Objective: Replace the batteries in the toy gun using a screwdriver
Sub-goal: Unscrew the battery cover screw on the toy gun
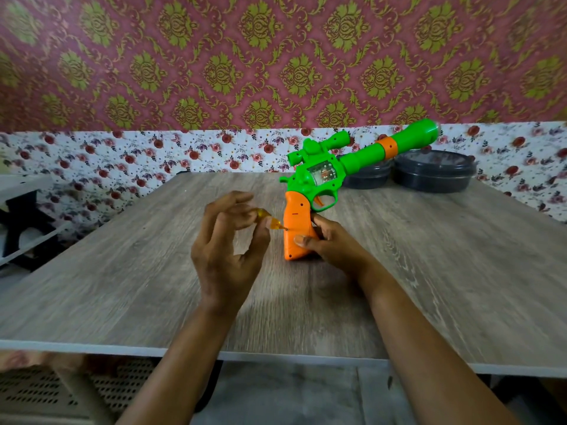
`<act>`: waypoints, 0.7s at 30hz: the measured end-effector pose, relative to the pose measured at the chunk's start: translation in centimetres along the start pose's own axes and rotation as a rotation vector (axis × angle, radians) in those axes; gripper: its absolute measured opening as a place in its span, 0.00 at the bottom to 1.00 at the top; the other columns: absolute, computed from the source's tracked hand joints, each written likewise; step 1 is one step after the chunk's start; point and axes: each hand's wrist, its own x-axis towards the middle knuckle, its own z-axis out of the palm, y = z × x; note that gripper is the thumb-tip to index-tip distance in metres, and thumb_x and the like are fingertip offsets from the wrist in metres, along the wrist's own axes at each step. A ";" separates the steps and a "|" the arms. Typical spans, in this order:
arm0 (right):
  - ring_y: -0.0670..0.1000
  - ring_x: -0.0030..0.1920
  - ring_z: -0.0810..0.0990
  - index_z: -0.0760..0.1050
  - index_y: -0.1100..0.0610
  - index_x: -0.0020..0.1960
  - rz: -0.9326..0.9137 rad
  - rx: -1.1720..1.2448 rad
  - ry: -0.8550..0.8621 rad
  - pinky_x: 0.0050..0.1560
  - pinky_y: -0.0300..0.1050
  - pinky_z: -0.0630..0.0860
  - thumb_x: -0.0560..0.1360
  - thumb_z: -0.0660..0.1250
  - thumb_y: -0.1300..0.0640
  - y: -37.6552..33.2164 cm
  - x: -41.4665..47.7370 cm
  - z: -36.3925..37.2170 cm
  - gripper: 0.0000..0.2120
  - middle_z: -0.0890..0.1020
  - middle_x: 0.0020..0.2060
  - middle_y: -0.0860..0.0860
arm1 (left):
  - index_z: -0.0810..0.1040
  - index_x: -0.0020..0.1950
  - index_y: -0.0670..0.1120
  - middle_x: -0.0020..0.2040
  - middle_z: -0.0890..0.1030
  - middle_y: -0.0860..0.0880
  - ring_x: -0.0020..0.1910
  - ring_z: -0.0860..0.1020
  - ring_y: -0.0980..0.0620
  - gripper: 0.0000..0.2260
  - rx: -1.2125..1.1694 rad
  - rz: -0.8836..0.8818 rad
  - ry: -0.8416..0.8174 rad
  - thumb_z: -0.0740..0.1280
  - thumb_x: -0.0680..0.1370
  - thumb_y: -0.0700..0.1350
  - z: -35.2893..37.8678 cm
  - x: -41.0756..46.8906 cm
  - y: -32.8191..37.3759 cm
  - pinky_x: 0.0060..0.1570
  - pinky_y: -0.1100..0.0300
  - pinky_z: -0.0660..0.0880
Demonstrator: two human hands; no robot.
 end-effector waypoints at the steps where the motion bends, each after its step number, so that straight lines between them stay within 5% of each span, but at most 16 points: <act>1: 0.50 0.60 0.76 0.67 0.56 0.68 0.001 0.003 -0.002 0.63 0.47 0.71 0.76 0.65 0.62 0.0 0.0 0.0 0.22 0.77 0.61 0.53 | 0.71 0.46 0.43 0.49 0.78 0.49 0.47 0.78 0.58 0.06 -0.027 -0.016 -0.002 0.68 0.75 0.40 0.0 0.0 0.1 0.43 0.66 0.77; 11: 0.51 0.61 0.76 0.67 0.55 0.68 0.001 0.006 0.000 0.66 0.52 0.70 0.75 0.66 0.60 0.3 0.1 0.0 0.22 0.77 0.62 0.53 | 0.74 0.55 0.41 0.54 0.78 0.47 0.52 0.77 0.59 0.10 0.010 0.043 -0.090 0.64 0.75 0.34 0.1 -0.1 0.6 0.52 0.71 0.74; 17: 0.51 0.60 0.76 0.67 0.57 0.68 -0.025 0.014 -0.004 0.65 0.51 0.71 0.75 0.65 0.63 0.2 0.1 0.0 0.22 0.77 0.62 0.54 | 0.73 0.48 0.44 0.43 0.76 0.48 0.39 0.75 0.58 0.06 0.036 0.031 -0.039 0.69 0.75 0.40 0.0 -0.1 0.1 0.42 0.73 0.71; 21: 0.51 0.61 0.76 0.67 0.56 0.68 -0.012 0.026 -0.006 0.65 0.51 0.71 0.75 0.65 0.62 0.3 0.2 0.0 0.22 0.77 0.62 0.53 | 0.71 0.45 0.43 0.49 0.76 0.46 0.49 0.76 0.56 0.06 0.020 0.058 0.002 0.68 0.74 0.40 0.1 0.1 0.1 0.47 0.71 0.73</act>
